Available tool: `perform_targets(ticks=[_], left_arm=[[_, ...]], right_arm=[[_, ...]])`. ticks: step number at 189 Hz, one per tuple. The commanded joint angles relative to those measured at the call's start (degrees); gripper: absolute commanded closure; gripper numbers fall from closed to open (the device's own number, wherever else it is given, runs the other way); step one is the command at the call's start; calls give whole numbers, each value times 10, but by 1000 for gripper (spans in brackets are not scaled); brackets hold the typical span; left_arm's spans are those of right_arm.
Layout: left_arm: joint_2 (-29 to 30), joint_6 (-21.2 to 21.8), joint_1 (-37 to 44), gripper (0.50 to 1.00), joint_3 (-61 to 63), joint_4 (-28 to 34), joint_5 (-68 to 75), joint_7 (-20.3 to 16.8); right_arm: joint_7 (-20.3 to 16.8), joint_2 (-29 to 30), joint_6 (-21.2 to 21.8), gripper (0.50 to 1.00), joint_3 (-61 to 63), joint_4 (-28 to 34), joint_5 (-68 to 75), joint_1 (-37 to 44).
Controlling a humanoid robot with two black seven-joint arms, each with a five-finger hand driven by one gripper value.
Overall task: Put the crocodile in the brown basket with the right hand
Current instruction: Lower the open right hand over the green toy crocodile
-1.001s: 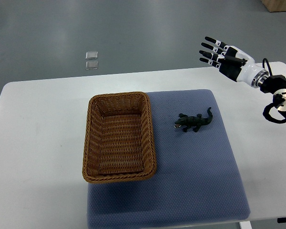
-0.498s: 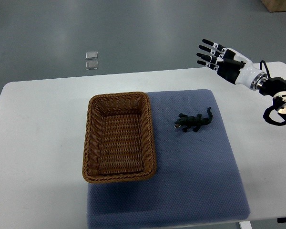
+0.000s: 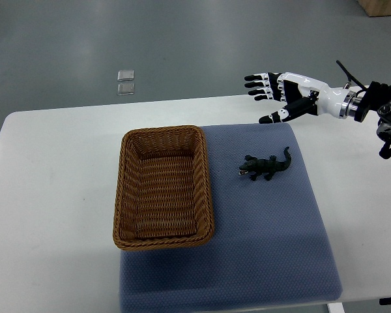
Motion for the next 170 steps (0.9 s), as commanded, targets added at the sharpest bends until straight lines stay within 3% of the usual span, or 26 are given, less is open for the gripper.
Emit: perform_targets(ticks=[1, 15, 66, 121, 170], left_arm=[[0, 0, 0, 500, 0, 0, 0, 0], [0, 0, 0, 500, 0, 0, 0, 0], [0, 0, 0, 500, 0, 0, 0, 0], [0, 0, 0, 500, 0, 0, 0, 0], [0, 0, 0, 500, 0, 0, 0, 0]], right_arm=[[35, 0, -18, 572, -4, 2, -84, 8], [35, -2, -31, 572, -5, 18, -143, 8], [35, -19, -150, 572, -31, 49, -348, 9], [35, -35, -378, 572, -251, 64, -396, 44], [35, -34, -389, 574, -278, 65, -388, 63]])
